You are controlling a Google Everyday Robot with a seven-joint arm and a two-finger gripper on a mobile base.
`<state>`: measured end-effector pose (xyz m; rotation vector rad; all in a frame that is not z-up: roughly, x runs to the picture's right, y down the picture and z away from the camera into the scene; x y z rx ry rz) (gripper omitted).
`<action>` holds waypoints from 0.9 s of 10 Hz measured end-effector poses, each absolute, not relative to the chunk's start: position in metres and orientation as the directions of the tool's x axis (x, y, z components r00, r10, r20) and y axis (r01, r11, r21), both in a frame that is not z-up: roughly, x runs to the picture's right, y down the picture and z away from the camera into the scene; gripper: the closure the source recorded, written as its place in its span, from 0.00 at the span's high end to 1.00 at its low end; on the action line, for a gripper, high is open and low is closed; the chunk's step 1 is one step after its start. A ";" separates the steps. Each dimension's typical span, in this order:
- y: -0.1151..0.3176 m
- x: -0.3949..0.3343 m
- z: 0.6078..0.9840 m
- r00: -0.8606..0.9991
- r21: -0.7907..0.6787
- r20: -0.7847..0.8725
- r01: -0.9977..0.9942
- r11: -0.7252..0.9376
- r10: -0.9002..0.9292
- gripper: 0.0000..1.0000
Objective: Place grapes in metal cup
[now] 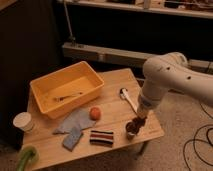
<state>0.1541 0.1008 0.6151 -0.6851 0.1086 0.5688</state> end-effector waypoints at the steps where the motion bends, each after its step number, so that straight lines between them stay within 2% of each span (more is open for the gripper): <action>1: 0.102 0.154 0.617 0.844 -0.571 -0.278 -0.530 0.628 0.459 0.02; 9: 0.104 0.148 0.626 0.849 -0.578 -0.277 -0.522 0.627 0.450 0.02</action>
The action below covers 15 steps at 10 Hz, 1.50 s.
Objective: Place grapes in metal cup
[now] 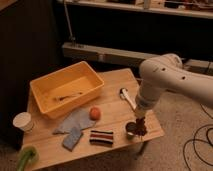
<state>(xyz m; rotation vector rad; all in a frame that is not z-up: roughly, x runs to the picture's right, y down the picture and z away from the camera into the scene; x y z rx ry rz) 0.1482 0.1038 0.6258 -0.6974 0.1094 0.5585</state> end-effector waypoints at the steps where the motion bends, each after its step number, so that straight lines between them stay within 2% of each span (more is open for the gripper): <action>1: 0.103 0.148 0.627 0.848 -0.578 -0.278 -0.523 0.627 0.451 0.02; 15: 0.115 0.142 0.650 0.855 -0.611 -0.285 -0.511 0.605 0.434 0.02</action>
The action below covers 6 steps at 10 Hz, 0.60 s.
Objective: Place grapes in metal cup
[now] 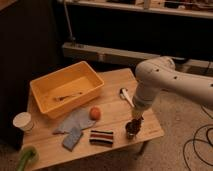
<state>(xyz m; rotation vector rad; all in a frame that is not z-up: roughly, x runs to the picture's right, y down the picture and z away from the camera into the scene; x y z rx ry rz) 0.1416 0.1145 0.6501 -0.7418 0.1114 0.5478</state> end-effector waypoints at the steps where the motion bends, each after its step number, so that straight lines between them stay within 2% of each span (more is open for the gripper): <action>1: 0.116 0.142 0.652 0.855 -0.612 -0.286 -0.510 0.604 0.433 0.02; 6: 0.114 0.137 0.664 0.867 -0.648 -0.295 -0.491 0.583 0.401 0.02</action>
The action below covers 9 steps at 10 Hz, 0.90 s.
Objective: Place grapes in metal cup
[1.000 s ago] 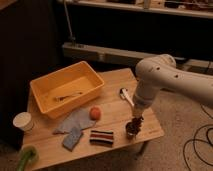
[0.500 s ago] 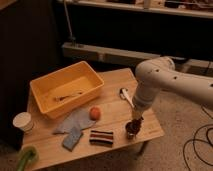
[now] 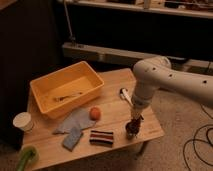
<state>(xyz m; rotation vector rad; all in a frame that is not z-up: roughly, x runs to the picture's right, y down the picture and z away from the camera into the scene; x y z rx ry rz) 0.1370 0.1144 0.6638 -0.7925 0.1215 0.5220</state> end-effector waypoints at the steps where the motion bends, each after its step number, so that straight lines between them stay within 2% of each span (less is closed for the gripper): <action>1: 0.115 0.138 0.666 0.867 -0.660 -0.301 -0.491 0.569 0.398 0.02; 9: 0.114 0.131 0.673 0.874 -0.697 -0.276 -0.469 0.543 0.401 0.02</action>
